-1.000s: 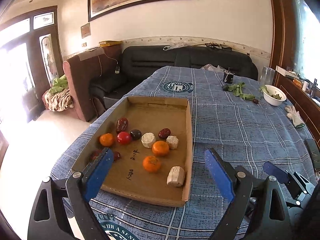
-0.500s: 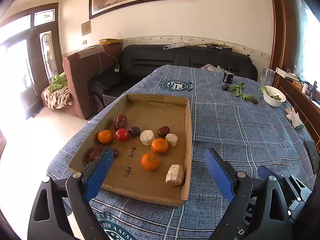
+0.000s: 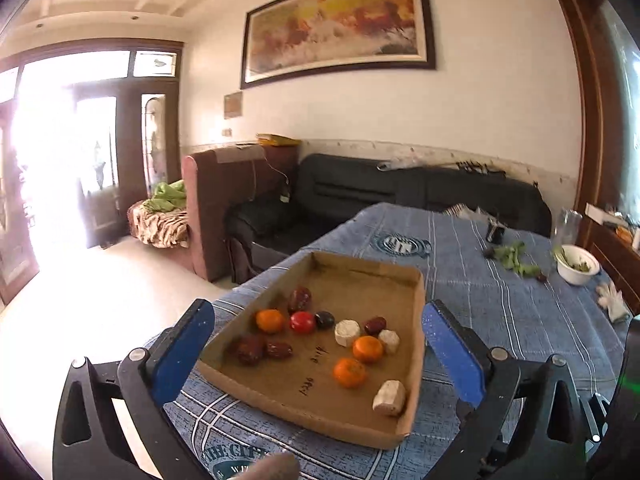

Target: Organize fruits

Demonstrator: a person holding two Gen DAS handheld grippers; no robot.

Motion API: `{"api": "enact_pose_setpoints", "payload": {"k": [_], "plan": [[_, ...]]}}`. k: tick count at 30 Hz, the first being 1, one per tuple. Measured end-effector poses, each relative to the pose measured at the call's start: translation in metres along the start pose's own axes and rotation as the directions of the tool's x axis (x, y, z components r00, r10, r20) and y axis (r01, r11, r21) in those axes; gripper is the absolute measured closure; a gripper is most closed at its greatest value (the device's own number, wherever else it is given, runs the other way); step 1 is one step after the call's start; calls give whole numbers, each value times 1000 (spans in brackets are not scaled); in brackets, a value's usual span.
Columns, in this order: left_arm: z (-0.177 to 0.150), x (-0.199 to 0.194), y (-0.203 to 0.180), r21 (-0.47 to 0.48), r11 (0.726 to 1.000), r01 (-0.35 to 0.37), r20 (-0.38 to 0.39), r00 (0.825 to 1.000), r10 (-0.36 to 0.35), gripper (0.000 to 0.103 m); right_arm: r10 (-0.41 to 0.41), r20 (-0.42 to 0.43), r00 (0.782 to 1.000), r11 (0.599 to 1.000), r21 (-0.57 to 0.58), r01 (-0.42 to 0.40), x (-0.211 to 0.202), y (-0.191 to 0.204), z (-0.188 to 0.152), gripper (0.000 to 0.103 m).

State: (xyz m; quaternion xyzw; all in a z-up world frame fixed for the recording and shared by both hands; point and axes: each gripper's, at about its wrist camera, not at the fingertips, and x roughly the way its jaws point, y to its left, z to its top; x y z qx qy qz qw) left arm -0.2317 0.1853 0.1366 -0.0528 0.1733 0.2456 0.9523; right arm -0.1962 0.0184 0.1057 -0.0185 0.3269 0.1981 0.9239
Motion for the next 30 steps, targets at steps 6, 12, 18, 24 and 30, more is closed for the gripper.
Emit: {"api": "enact_pose_setpoints", "payload": {"k": [6,12,18,24,30], "plan": [[-1,14,5,-21,999,32,-76,997,-33,0,-2,-2,1000,1000,-26,2,1,6,-2,17],[-9,27,4,-26,998,64,-149,987,-67,0,-5,-3,1000,999,-51,5,2,11,-4,14],[-12,34,8,-47,995,86,-186,978,-93,0,-18,-20,1000,998,-58,17,7,10,-5,13],[-15,41,8,-56,994,93,-213,972,-103,0,-31,-34,999,997,-73,28,11,13,-8,13],[-19,44,9,-66,993,100,-235,965,-113,0,-37,-36,999,995,-96,33,13,19,-11,12]]}}
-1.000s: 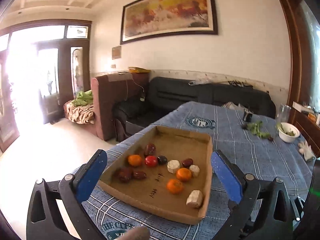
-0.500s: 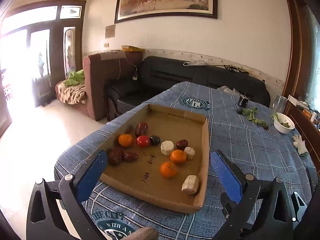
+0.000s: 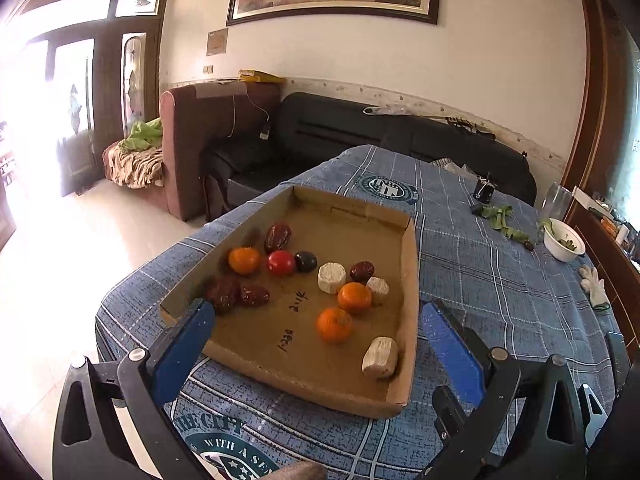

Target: Organize fruits

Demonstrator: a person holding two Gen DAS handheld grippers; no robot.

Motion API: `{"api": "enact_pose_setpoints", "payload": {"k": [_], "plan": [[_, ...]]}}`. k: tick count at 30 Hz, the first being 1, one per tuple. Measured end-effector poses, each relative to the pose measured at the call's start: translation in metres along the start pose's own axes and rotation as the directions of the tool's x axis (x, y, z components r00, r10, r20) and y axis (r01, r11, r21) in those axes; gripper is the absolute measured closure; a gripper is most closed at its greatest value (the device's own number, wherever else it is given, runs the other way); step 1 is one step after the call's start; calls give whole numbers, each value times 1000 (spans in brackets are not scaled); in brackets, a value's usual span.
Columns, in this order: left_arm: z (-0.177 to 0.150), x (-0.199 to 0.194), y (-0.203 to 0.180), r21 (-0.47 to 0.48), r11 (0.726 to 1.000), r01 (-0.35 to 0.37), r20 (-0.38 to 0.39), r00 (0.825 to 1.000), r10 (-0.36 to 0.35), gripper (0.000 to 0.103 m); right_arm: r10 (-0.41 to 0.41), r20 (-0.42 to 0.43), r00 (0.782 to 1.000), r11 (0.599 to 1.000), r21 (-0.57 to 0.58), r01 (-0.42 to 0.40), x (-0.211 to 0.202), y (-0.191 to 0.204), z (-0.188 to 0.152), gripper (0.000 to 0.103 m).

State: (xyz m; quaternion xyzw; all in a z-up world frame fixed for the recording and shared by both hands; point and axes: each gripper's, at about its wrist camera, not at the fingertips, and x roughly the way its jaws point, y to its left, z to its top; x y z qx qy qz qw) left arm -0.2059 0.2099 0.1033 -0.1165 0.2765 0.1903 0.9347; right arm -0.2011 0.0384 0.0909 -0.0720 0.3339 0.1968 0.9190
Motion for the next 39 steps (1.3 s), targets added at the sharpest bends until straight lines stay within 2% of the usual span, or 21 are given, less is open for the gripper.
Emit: {"api": "enact_pose_setpoints", "payload": {"k": [20,39], "plan": [[-6,12,7,-16,1000,-2,-49,999,1,0,-8,-35,999,1000,-10,7,9,7,-4,11],[-9,23,12,-34,999,35,-95,995,-38,0,-9,-42,999,1000,-23,8,14,15,-5,11]]}}
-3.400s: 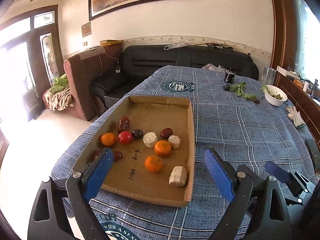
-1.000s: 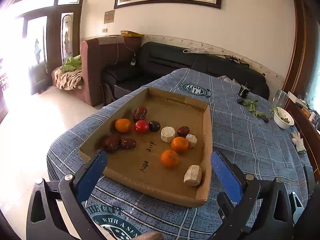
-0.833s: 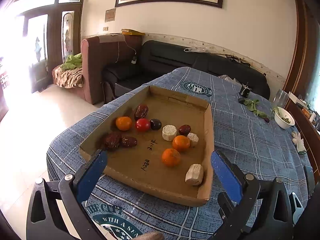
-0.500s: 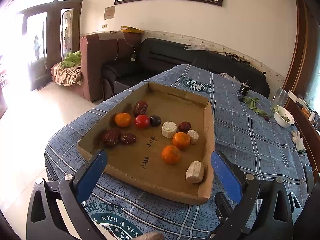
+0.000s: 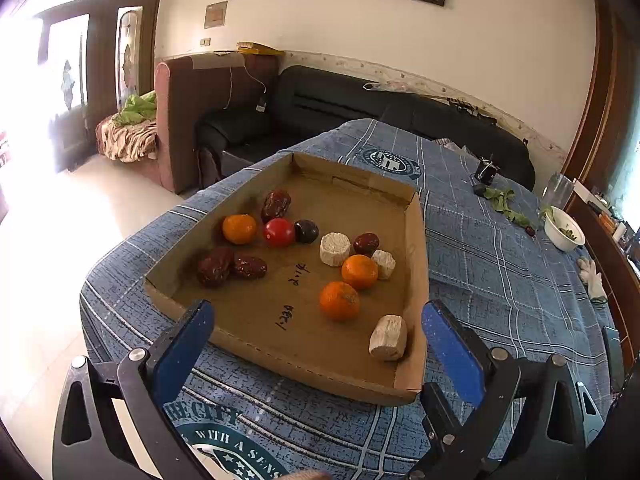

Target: Organize fruits

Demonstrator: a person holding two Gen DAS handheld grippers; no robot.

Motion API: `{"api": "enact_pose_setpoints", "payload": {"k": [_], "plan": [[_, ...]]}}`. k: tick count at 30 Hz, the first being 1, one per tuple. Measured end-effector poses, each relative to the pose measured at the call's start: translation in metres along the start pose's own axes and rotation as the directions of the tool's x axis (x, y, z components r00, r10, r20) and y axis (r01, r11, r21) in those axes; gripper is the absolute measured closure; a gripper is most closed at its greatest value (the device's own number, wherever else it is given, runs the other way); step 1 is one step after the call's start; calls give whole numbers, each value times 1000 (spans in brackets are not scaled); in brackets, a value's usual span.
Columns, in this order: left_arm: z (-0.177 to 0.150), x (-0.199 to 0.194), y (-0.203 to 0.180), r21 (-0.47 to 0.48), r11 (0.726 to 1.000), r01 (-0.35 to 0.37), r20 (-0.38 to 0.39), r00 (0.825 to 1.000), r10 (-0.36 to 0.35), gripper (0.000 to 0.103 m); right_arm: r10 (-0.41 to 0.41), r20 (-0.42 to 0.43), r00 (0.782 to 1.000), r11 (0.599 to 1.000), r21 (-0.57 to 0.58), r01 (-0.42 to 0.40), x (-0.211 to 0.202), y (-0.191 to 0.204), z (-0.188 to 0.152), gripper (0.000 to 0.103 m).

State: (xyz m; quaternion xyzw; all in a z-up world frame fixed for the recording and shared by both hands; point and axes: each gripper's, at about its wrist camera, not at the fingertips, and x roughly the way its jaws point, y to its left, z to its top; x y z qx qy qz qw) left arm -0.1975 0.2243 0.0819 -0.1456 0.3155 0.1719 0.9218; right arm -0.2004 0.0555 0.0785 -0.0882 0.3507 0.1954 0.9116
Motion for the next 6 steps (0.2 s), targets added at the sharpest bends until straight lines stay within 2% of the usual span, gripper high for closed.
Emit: {"api": "enact_pose_setpoints", "payload": {"k": [6], "plan": [[11,-3,3,-2,1000,10,3,1000,-10,0,-6,13,1000,1000,-6,6,-5,-3,4,11]]}}
